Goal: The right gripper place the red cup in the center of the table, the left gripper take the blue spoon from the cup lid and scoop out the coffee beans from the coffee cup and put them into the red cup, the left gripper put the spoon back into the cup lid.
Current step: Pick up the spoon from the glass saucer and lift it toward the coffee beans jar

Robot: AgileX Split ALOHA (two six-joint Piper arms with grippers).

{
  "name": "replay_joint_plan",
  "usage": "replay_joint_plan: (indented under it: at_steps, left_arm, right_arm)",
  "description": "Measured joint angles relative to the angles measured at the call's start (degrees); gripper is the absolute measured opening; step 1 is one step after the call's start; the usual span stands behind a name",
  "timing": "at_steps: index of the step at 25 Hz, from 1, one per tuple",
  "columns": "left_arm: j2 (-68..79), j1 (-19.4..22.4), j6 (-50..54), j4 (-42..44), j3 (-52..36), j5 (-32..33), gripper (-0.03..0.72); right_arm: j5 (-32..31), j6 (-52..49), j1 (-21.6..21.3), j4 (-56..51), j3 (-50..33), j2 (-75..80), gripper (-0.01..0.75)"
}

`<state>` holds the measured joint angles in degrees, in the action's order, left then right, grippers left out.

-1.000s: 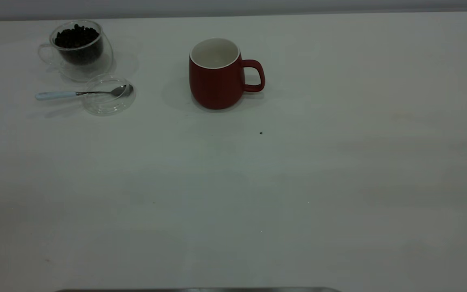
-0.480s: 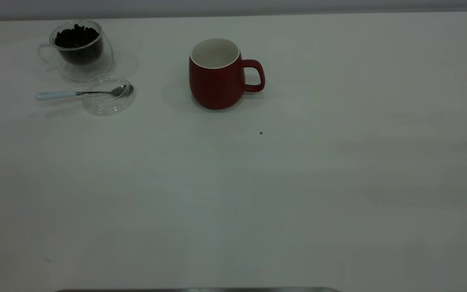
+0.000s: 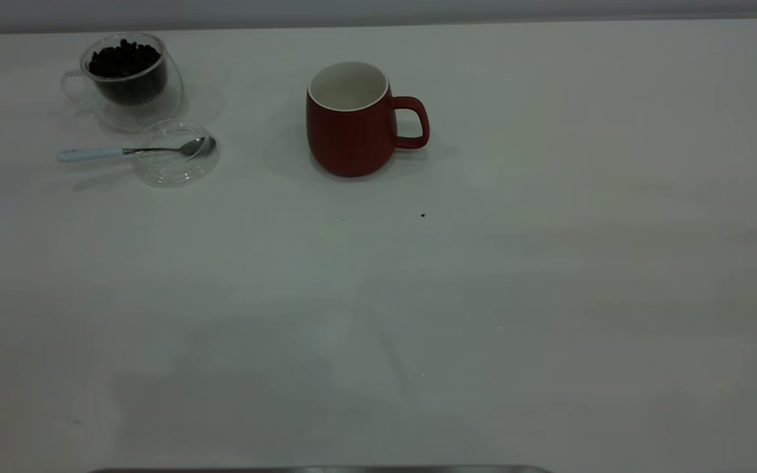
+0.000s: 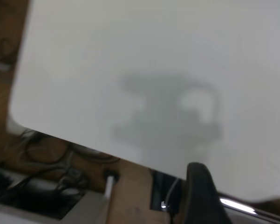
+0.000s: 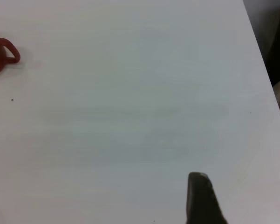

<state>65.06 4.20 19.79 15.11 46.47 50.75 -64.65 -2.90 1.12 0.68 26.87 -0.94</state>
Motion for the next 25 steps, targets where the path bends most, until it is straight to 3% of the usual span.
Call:
replay_joint_plan:
  at_steps: [8, 13, 19, 25]
  left_arm:
    - [24.85, 10.48, -2.33, -1.74, 14.60, -5.12, 0.493]
    - [37.66, 15.45, -12.48, -17.00, 25.12, -4.36, 0.493]
    - [49.48, 16.60, -33.52, -34.70, 32.96, -1.83, 0.493]
    - [58.64, 16.64, -46.97, -44.88, 33.46, -6.46, 0.493]
  right_arm:
    - [0.00, 0.00, 0.00, 0.00, 0.00, 0.00, 0.466]
    - [0.00, 0.00, 0.00, 0.00, 0.00, 0.00, 0.466]
    - [0.00, 0.00, 0.00, 0.00, 0.00, 0.00, 0.466]
    - [0.00, 0.00, 0.00, 0.00, 0.00, 0.00, 0.466]
